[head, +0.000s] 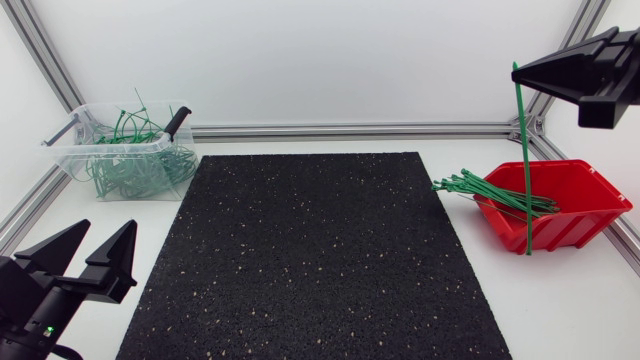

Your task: Take a green cable tie from the red box, thread the tail through the head to close it, then place it in the transparent bin on the left.

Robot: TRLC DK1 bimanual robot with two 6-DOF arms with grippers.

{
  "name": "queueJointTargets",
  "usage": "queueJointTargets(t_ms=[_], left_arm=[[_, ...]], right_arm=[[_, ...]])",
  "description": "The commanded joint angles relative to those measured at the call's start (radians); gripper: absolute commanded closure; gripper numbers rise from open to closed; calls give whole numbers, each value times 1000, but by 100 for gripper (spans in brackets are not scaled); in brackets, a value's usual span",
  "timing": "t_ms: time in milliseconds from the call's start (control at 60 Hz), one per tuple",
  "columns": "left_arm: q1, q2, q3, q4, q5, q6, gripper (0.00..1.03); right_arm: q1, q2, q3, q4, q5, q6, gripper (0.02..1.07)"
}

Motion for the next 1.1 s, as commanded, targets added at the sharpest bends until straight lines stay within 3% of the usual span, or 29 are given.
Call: queueJointTargets(t_ms=[0,217,300,700,867,1083], left_arm=[[-6,2,-41,-16,4,-14,4],[-7,2,-41,-18,4,-14,4],[-9,2,-41,-18,4,-14,4],[-12,4,-41,-19,1,-14,4],[-13,7,-39,-22,-2,-14,4],[-16,7,-39,-22,-4,-14,4]], right_arm=[[37,4,20,-3,31,101,101],[430,-23,-28,-3,381,76,101],[599,-54,-72,71,554,121,101],[726,97,-92,219,611,380,101],[732,161,-83,279,617,565,101],[738,273,-75,359,706,794,101]])
